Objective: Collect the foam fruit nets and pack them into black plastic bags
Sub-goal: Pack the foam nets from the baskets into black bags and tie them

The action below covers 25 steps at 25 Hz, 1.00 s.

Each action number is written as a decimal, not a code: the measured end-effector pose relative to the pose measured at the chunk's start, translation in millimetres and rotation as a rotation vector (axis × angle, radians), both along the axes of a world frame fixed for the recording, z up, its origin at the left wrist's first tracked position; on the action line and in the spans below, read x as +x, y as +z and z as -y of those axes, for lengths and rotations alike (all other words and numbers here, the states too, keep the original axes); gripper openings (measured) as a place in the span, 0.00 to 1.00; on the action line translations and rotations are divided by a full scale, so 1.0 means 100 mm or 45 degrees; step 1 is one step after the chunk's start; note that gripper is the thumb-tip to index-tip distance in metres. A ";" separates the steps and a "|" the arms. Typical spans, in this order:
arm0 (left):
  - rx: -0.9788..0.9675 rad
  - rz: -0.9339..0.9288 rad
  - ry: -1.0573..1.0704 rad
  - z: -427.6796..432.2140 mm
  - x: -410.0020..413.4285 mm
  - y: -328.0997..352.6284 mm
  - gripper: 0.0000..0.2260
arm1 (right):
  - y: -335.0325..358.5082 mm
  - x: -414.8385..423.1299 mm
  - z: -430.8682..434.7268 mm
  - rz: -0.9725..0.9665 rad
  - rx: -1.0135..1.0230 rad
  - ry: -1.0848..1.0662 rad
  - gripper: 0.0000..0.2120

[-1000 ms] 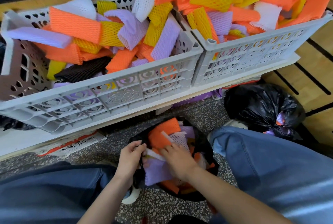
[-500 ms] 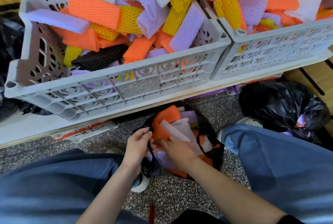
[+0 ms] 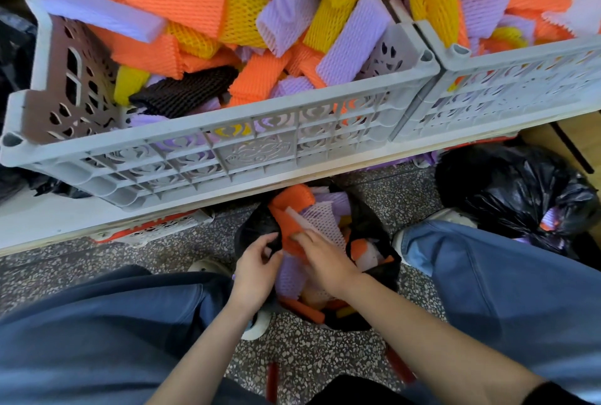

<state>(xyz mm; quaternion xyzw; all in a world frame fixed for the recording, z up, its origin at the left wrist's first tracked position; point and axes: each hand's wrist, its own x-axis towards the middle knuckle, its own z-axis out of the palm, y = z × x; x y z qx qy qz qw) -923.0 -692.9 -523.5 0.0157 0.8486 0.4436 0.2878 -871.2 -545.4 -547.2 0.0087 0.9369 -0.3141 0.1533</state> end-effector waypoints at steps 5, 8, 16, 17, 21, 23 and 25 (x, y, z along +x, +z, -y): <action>-0.096 -0.113 -0.087 -0.06 0.05 -0.10 0.16 | -0.01 0.49 -0.36 -0.115 0.195 -0.588 0.30; -0.116 -0.111 -0.107 -0.08 0.04 -0.11 0.17 | -0.12 0.64 -0.49 0.509 -0.112 -0.719 0.27; -0.068 0.081 -0.152 -0.18 0.18 0.08 0.18 | 0.51 0.66 -0.87 0.192 -0.038 -0.774 0.11; 0.001 0.188 -0.119 -0.20 0.21 0.11 0.18 | 0.56 0.66 -0.96 0.164 0.000 -0.767 0.11; 0.015 0.284 -0.120 -0.30 0.24 0.07 0.17 | 0.61 0.63 -1.24 0.247 0.315 -0.746 0.12; -0.077 0.177 -0.181 -0.36 0.24 0.01 0.15 | 0.61 0.65 -1.37 0.435 0.497 -0.690 0.14; -0.149 0.067 -0.259 -0.40 0.23 -0.01 0.14 | 0.62 0.68 -1.46 0.540 0.544 -0.666 0.16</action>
